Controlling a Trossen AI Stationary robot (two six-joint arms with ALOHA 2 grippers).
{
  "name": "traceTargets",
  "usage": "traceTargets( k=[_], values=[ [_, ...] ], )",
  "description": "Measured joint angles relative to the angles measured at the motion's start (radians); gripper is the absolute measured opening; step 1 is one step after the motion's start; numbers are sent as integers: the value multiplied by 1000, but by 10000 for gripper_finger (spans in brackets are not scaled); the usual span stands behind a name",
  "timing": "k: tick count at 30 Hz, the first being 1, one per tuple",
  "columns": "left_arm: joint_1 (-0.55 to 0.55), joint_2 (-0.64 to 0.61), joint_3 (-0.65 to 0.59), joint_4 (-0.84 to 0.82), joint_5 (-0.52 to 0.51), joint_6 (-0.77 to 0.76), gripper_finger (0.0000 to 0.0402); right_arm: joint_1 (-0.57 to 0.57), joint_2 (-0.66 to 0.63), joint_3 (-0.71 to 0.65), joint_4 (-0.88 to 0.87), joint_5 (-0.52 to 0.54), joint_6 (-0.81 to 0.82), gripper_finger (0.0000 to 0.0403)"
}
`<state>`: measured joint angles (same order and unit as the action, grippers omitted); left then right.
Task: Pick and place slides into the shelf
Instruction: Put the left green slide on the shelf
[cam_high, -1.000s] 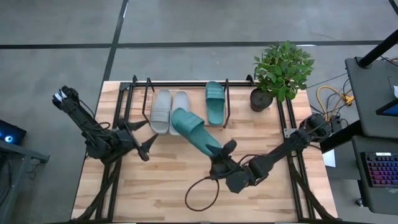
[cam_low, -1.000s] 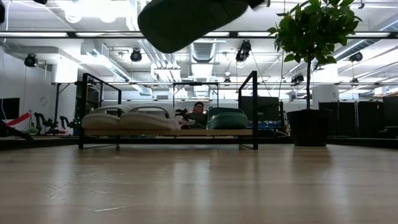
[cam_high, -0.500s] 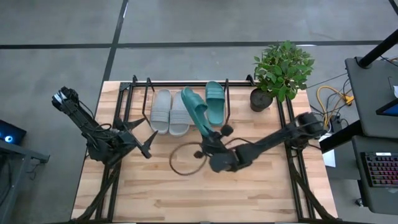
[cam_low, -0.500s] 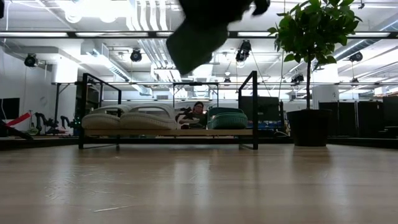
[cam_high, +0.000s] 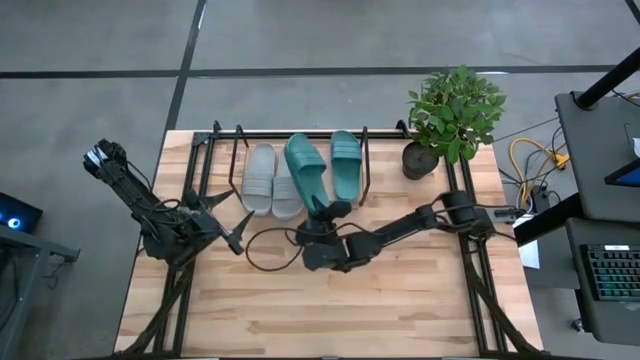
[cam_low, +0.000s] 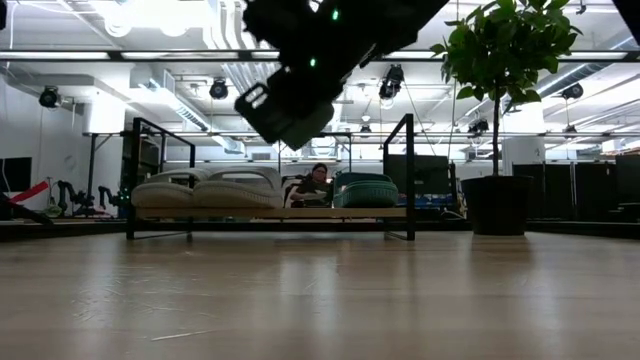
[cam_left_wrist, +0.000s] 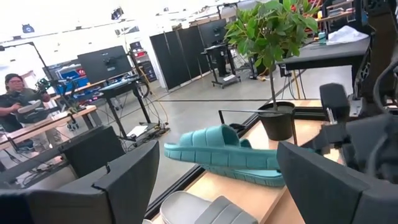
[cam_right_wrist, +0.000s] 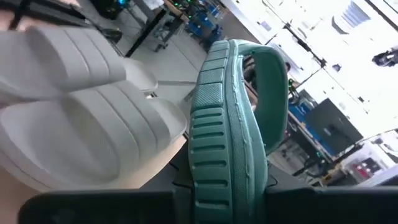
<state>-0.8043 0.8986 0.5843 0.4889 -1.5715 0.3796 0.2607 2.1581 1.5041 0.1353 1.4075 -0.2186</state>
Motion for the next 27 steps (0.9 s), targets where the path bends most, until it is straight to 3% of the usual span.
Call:
traceTargets(
  k=[9,20,27],
  values=[
    [0,0,-5,0,0,2,309,-63,2,-6,-42,-27,34,49],
    [0,0,-14,0,0,2,309,-112,2,-8,-402,-136,426,49],
    [0,0,-18,0,1,1,309,-116,2,-8,-422,-151,447,49]
  ],
)
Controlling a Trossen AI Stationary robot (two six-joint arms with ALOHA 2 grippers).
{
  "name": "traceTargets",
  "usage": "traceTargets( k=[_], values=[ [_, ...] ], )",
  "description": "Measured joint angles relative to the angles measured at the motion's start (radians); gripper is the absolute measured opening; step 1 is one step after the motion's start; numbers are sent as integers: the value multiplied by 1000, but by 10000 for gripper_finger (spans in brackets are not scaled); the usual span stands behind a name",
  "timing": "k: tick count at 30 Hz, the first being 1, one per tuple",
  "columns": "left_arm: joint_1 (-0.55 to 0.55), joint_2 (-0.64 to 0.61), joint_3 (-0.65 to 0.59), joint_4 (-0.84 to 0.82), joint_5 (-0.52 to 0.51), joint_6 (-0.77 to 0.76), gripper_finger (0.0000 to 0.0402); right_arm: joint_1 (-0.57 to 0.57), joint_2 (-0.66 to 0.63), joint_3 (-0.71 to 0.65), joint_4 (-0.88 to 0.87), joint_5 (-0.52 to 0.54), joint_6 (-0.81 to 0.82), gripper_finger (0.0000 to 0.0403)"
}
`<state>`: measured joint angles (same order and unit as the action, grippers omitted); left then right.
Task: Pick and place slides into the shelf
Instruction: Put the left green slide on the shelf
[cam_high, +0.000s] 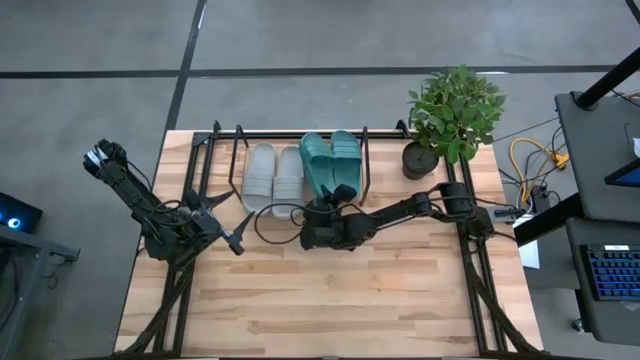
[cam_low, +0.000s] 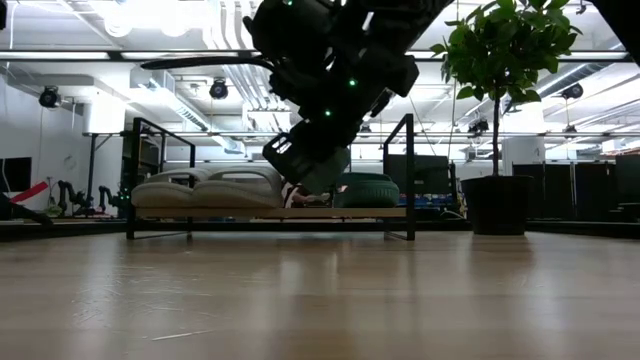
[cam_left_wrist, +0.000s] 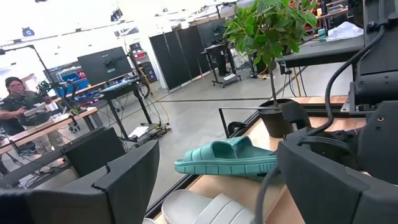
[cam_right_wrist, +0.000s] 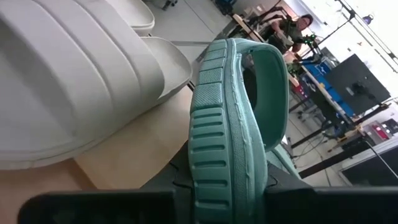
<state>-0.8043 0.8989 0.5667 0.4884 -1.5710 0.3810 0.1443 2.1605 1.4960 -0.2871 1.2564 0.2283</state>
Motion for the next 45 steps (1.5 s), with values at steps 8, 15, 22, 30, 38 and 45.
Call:
traceTargets(
  k=[8,15,22,30,38,45],
  values=[
    [0,0,0,0,0,-1,309,-8,0,-2,0,-8,-10,49],
    [0,0,0,0,0,-2,309,-11,0,-2,1,-73,-2,49],
    [0,0,-1,0,0,-3,309,-9,0,-4,2,-108,4,73],
    [0,0,-2,0,0,-3,309,-12,0,-5,5,-263,68,146],
    [0,13,-2,0,0,-3,309,-13,0,-5,4,-336,80,170],
    [0,17,-2,0,0,-3,309,-13,0,9,2,-380,80,214]
  ],
)
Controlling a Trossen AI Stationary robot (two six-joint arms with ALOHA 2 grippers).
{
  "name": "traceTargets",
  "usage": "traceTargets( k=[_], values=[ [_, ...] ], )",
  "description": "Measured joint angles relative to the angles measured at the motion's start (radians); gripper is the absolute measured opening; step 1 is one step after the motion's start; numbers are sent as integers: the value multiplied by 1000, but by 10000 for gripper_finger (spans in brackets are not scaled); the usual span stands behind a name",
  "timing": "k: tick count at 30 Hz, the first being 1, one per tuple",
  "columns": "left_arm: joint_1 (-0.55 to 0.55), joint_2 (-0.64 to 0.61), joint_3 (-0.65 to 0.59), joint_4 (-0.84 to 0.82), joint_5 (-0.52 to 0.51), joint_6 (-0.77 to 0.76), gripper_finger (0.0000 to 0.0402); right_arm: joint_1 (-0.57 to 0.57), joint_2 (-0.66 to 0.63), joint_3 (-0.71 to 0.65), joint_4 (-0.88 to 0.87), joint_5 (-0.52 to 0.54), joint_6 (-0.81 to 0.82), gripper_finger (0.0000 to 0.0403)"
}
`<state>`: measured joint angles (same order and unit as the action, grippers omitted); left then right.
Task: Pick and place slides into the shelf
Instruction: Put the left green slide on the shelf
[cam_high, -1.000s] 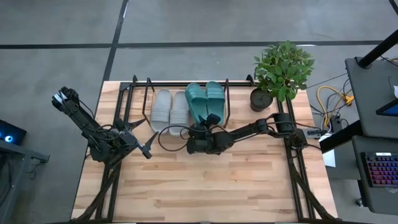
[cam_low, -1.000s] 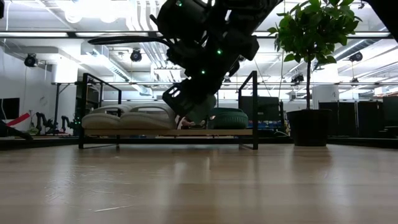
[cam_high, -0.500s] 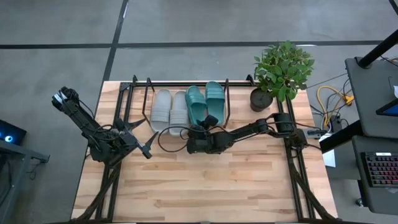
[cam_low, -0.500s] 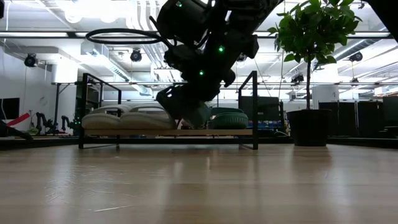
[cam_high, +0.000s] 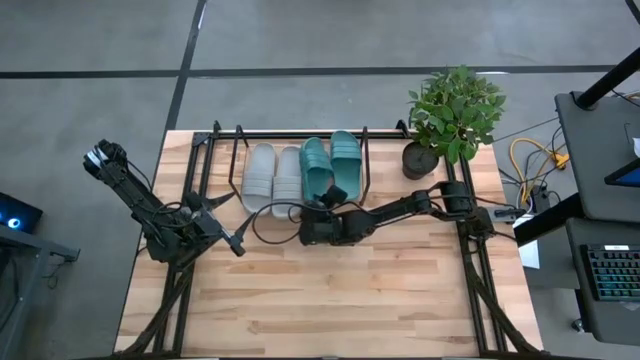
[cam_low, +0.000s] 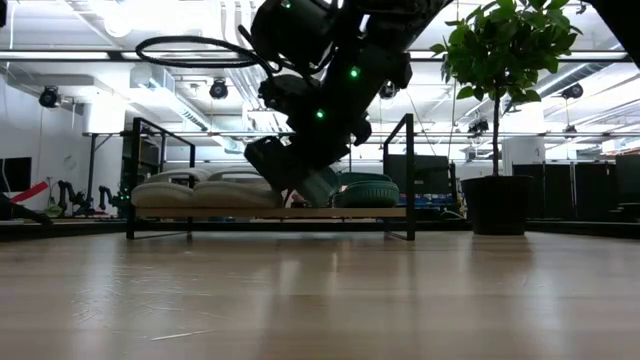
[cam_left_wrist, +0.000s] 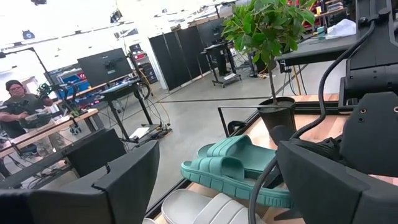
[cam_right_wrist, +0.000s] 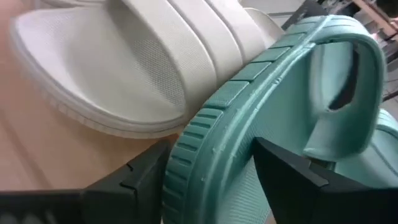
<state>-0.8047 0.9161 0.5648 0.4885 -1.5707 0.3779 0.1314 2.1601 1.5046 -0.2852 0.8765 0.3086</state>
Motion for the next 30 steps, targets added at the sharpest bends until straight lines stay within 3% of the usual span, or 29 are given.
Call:
traceTargets(
  k=[6,30],
  values=[
    [0,0,0,0,0,0,309,-3,0,36,3,-100,1,249],
    [0,0,0,0,0,-3,309,-1,-39,42,-39,-126,-69,321]
  ],
)
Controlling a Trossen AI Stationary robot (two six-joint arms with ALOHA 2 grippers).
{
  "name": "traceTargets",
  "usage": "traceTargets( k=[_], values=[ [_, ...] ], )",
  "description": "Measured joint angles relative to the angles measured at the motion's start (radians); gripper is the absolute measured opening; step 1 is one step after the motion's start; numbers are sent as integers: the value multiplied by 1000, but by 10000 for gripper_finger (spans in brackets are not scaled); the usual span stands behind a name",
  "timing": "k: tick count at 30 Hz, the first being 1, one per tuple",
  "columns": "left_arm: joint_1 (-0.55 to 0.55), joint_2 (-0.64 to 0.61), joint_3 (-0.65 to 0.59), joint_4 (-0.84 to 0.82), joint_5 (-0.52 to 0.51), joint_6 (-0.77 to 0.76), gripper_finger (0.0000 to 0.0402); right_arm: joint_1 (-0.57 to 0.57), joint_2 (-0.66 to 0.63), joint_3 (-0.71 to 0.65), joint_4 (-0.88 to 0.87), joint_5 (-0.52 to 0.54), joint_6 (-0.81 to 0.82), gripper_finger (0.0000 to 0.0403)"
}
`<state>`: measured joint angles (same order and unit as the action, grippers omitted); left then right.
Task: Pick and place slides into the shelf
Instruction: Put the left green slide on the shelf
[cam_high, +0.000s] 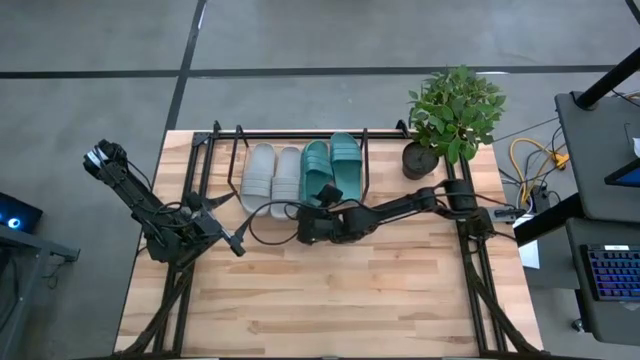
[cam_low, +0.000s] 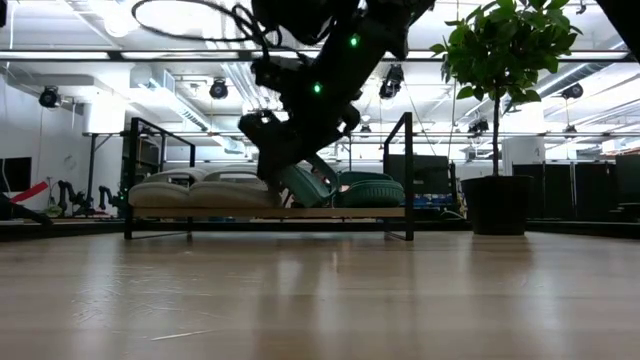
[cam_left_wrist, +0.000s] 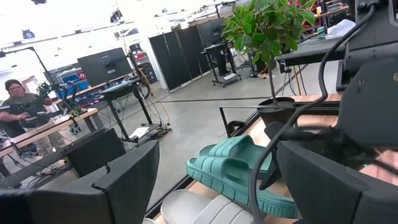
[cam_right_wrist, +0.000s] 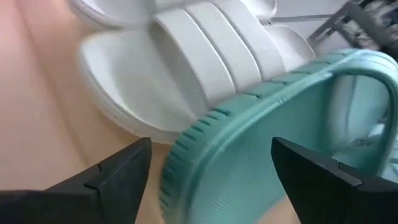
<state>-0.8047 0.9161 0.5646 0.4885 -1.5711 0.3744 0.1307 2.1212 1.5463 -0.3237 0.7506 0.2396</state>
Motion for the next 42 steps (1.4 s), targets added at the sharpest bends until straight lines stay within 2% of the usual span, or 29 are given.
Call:
traceTargets(
  k=[7,21,32,39,42],
  values=[
    [0,0,-2,0,0,0,309,2,-12,0,31,-97,-11,324],
    [0,0,-3,0,0,-1,309,4,-24,0,43,-109,-31,325],
    [0,0,-4,0,0,-1,309,13,-58,0,84,-180,-23,325],
    [0,0,-4,0,0,-1,309,13,-114,0,97,-169,-157,325],
    [0,0,-5,0,0,-1,309,13,-151,0,97,-104,-227,321]
  ],
)
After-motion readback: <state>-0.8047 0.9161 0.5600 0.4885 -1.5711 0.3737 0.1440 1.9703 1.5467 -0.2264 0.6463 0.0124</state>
